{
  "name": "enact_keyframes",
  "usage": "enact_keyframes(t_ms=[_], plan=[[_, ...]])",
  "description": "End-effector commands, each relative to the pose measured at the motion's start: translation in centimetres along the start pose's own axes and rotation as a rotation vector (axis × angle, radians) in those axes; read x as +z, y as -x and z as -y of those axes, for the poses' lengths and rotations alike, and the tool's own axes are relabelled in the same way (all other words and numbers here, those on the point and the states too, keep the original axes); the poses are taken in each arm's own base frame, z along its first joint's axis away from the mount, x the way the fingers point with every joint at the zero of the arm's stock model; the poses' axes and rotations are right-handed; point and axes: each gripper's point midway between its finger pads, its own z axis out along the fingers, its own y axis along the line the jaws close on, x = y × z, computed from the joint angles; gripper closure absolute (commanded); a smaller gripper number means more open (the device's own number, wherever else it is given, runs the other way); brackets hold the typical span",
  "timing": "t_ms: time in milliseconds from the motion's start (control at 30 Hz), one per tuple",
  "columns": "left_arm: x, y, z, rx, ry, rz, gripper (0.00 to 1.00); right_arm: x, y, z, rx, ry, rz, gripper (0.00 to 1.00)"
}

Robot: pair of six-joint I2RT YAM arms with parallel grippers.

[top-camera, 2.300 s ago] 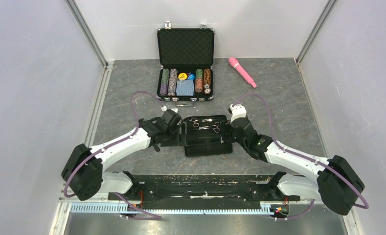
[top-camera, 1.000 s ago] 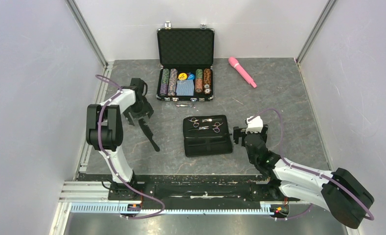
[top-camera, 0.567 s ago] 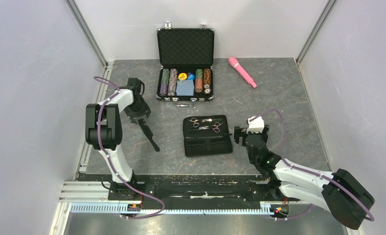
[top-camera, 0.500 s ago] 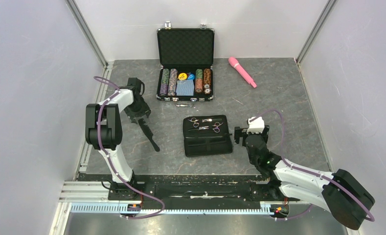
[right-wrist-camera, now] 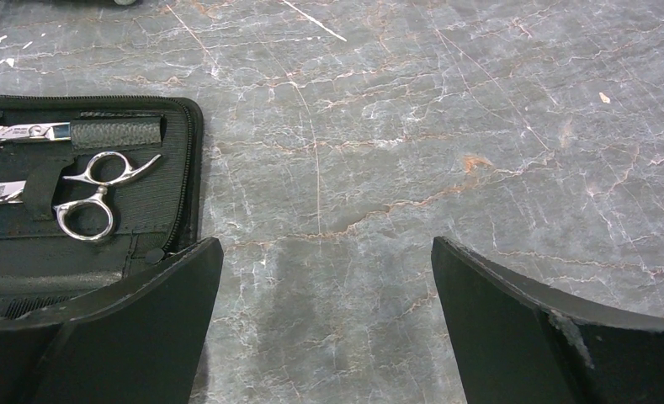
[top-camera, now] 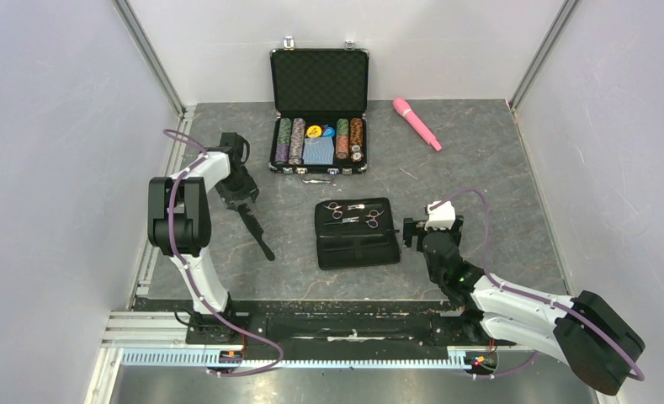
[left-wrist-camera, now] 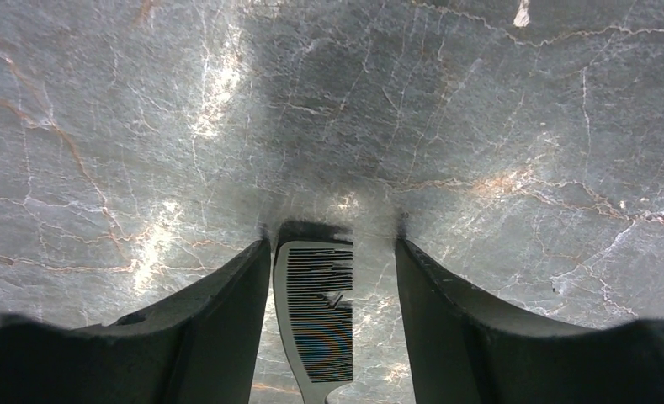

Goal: Sort the hair-cutting tools

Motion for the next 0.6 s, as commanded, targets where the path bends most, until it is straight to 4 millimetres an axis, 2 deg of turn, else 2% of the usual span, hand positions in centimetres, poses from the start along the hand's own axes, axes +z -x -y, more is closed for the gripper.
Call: enact_keyframes(t_ms=[0, 167, 433, 467, 567], plan=[[0.79, 0.59, -1.45, 0.026, 0.059, 0.011, 0.39, 0.10, 0.86, 0.09, 0.037, -0.007, 0.037, 0.02], [0.93, 0.41, -1.38, 0.027, 0.055, 0.003, 0.44, 0.14, 0.75, 0.04, 0.037, -0.005, 0.034, 0.02], [1.30, -0.19, -0.60, 0.026, 0.013, -0.026, 0.45, 0.16, 0.71, -0.13, 0.039, 0.003, 0.032, 0.02], [1.41, 0.25, -1.41, -0.001, 0.019, -0.027, 0.45, 0.17, 0.69, -0.09, 0.039, 0.001, 0.031, 0.02], [1.51, 0.22, -1.44, -0.007, 0.007, -0.032, 0.47, 0.16, 0.66, -0.04, 0.039, 0.001, 0.032, 0.02]])
